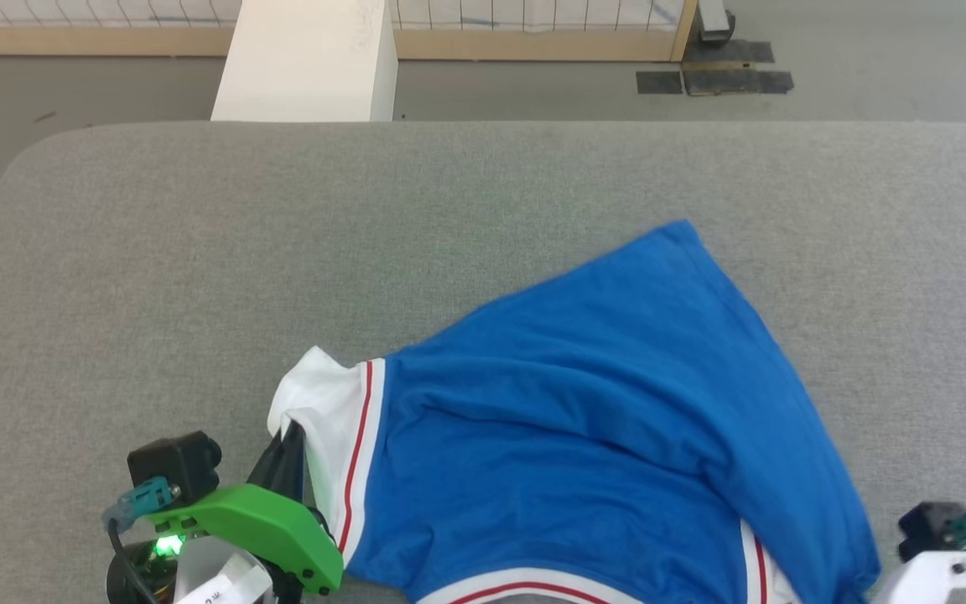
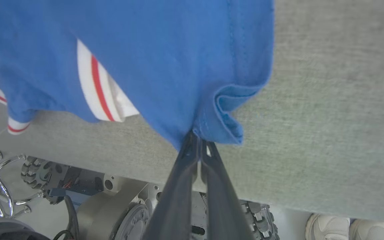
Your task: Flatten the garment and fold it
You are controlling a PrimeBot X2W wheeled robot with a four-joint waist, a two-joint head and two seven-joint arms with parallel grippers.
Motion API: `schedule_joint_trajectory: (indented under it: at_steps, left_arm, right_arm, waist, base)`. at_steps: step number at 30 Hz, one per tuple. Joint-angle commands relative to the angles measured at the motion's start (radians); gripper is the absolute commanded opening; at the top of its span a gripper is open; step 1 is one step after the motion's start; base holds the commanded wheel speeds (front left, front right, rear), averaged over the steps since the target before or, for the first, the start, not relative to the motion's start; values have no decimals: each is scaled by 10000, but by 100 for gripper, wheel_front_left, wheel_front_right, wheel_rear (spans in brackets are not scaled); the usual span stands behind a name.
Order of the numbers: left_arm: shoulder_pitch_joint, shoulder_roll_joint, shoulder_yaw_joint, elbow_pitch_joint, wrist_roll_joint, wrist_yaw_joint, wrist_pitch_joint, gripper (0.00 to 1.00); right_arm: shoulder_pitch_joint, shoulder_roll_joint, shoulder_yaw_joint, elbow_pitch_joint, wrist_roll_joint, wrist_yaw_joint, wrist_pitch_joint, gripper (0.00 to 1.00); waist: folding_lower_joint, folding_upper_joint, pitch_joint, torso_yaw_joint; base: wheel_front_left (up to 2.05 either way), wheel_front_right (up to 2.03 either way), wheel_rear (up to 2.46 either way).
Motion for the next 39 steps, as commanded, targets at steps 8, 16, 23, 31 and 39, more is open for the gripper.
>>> schedule_joint_trajectory:
  at_steps: [8,16,23,31,39]
  left_arm:
    - [205,10,105,312,-129,-25,-165,0]
    - [314,-1,111,291,-167,59,-187,0]
    - [240,-27,20,75,-132,98,-167,0]
    - [-374,-96,-326,-188,16,-101,-116,0]
    - [-991,-383,-669,-41,42,-337,-237,0]
  right_arm:
    - [-284,614,-1019,-265,-56,37,-1382,100]
    - [-1510,448,-1781,-964,858,37,-4356,100]
    - [-3108,77,-1251,-458,1084,37,-6098,100]
    - [-5939,-543,200,1354,211,37,-5417,100]
    - [-8355,-1529,1948,3106,-769,37,-2702,100]
  waist:
    - [1,0,-318,-143]
    - [1,0,-466,-235]
    - [1,0,-206,-116]
    - [1,0,824,712]
    - [1,0,1914,1773]
  base:
    - [0,0,0]
    - [0,0,0]
    - [0,0,0]
    - [0,0,0]
    - [0,0,0]
